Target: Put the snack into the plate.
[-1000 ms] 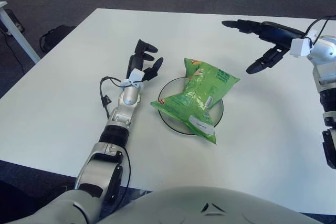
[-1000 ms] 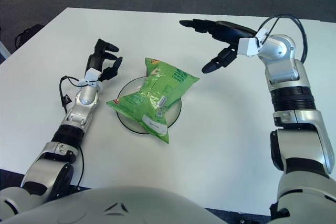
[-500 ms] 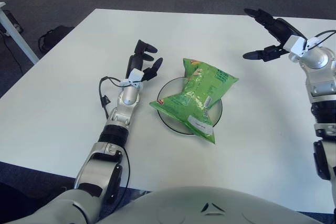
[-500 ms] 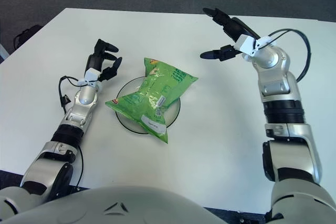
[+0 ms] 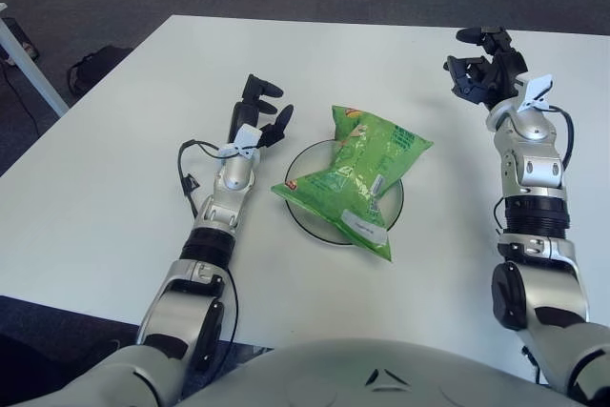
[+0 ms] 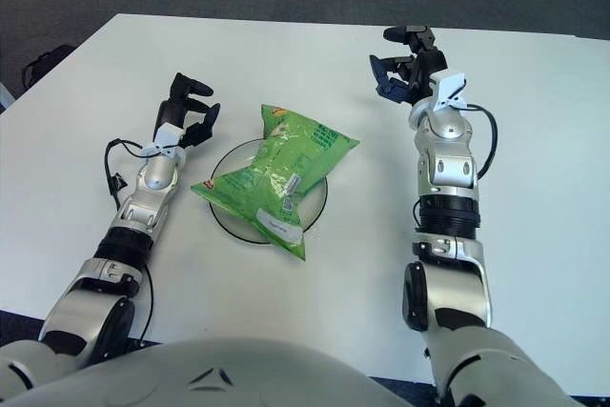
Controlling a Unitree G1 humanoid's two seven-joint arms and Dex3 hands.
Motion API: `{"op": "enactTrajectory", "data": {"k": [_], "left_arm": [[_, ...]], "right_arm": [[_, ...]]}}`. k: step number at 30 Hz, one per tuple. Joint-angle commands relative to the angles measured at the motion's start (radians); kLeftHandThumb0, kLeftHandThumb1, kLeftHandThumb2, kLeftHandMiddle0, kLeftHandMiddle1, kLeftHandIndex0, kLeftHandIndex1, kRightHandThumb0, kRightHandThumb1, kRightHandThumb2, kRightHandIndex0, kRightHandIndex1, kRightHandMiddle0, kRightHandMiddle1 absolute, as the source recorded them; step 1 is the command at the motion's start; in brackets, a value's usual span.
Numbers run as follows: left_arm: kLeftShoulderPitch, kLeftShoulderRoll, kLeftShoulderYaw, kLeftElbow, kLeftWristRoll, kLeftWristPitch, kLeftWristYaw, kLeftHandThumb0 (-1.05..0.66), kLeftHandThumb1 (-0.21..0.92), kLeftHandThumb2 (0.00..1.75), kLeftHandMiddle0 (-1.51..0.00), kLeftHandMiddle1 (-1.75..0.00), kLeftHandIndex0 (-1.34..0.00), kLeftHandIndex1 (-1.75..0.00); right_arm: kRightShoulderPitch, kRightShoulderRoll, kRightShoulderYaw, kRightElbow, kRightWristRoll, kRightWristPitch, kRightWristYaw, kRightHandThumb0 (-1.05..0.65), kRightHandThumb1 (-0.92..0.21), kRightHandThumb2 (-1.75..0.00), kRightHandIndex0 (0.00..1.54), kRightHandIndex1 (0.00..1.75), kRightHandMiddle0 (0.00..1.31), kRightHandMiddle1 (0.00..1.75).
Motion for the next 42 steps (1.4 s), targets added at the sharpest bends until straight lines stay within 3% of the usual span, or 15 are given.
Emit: {"op": "enactTrajectory", "data": {"k": [1,5,10,16,21,26,34,40,42], "left_arm": [[0.068,-0.014,-0.009,0.048,0.005,-0.007,0.012,-0.01,0.65,0.88,-0.42,-1.72,-0.21,-1.63],[0.067,-0.020,-0.002,0.049,-0.003,-0.009,0.017,-0.01,0.53,1.03,-0.48,-1.74,-0.31,-1.61],[0.066,-0.025,0.002,0.047,-0.009,-0.007,0.024,-0.01,0.41,1.17,-0.56,-1.75,-0.41,-1.59],[0.065,-0.028,0.005,0.046,-0.012,-0.008,0.028,-0.01,0.33,1.27,-0.62,-1.75,-0.46,-1.58],[0.063,-0.032,0.012,0.044,-0.018,-0.003,0.028,-0.01,0.25,1.35,-0.68,-1.75,-0.52,-1.58],[0.062,-0.035,0.018,0.046,-0.026,-0.004,0.026,-0.01,0.21,1.39,-0.71,-1.75,-0.56,-1.55],[0.059,-0.044,0.030,0.059,-0.081,-0.019,-0.013,-0.01,0.25,1.40,-0.56,-1.75,-0.54,-1.74],[0.055,-0.048,0.039,0.072,-0.120,-0.038,-0.048,-0.01,0.25,1.40,-0.55,-1.75,-0.54,-1.75],[0.053,-0.048,0.043,0.081,-0.136,-0.055,-0.066,-0.01,0.25,1.40,-0.55,-1.75,-0.54,-1.75]], "right_arm": [[0.040,0.019,-0.035,0.018,0.014,-0.011,-0.051,0.01,-0.58,-0.98,0.46,1.65,0.21,1.74],[0.062,0.062,-0.037,0.032,-0.009,-0.026,-0.137,0.00,-0.46,-1.08,0.59,1.52,0.34,1.75],[0.075,0.109,-0.030,0.023,-0.022,-0.038,-0.223,0.00,-0.29,-1.28,0.69,1.53,0.46,1.75],[0.128,0.163,-0.007,-0.029,-0.046,-0.074,-0.293,0.00,-0.20,-1.40,0.74,1.57,0.52,1.75],[0.225,0.222,0.036,-0.122,-0.111,-0.102,-0.363,0.00,-0.15,-1.46,0.77,1.57,0.55,1.75],[0.261,0.223,0.054,-0.142,-0.137,-0.129,-0.365,0.00,-0.09,-1.52,0.81,1.58,0.59,1.75],[0.298,0.200,0.063,-0.105,-0.159,-0.201,-0.340,0.00,0.02,-1.64,0.91,1.57,0.66,1.75],[0.330,0.198,0.066,-0.109,-0.150,-0.216,-0.309,0.00,0.03,-1.68,0.90,1.66,0.65,1.75],[0.371,0.204,0.066,-0.103,-0.138,-0.246,-0.288,0.00,0.03,-1.69,0.89,1.67,0.64,1.75]]}}
